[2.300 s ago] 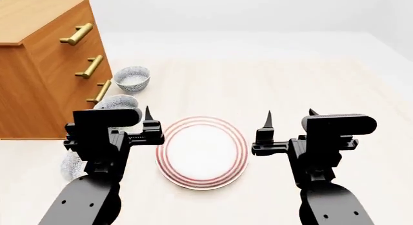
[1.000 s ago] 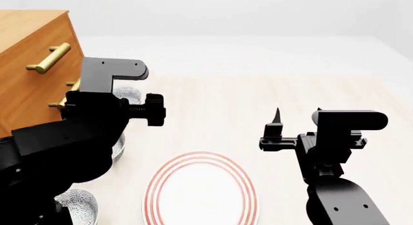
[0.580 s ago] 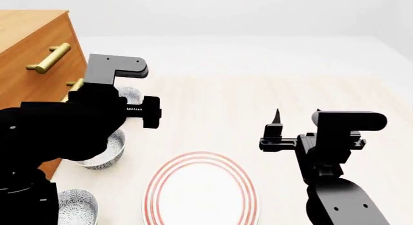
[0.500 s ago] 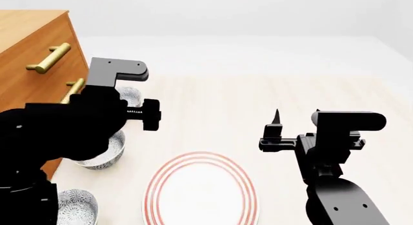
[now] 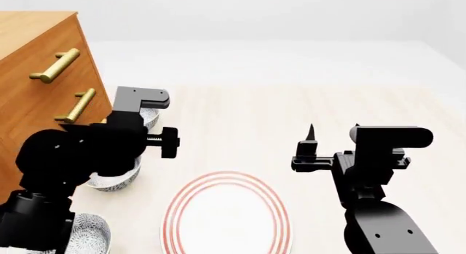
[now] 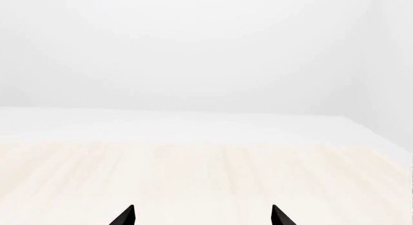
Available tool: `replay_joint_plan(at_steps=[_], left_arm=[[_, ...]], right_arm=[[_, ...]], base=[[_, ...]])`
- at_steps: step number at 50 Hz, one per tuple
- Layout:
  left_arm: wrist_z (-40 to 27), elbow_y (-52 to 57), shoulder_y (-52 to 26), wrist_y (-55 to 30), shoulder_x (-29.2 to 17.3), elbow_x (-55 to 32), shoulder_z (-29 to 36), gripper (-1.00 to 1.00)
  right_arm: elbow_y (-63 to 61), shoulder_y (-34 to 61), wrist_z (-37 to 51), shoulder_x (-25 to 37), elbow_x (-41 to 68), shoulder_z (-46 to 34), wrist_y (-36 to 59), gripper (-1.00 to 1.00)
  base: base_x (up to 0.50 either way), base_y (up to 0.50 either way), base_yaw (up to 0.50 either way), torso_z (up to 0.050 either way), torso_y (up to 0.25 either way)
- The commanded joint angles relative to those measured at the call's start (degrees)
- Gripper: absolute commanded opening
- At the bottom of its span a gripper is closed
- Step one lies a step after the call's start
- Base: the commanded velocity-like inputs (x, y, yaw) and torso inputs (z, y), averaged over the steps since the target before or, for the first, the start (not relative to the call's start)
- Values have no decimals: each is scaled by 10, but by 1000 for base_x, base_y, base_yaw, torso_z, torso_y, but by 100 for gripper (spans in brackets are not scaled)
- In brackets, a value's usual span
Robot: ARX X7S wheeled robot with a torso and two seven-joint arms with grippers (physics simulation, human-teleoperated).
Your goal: Put the bowl in the middle on the plate.
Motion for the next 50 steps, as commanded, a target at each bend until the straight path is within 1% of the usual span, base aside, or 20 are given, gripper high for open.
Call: replay_joint_plan(at_steps=[1,26,39,50], left_arm=[[65,-105,-14,63,11,70,63,100],[119,-207,-11,111,29,118,114,100],[153,-282,-7,146,50,151,148,100],[162,-295,-9,150,52,155,154,100]], right_arm=[[-1,-1,3,3,5,2,-1,100],[-4,0,11,9,13,4,-2,100],[-5,1,15,11,18,1,0,100],[3,3,15,13,22,0,-6,100]], base=[[0,0,0,0,0],[0,0,0,0,0],[0,0,0,0,0],[0,0,0,0,0]])
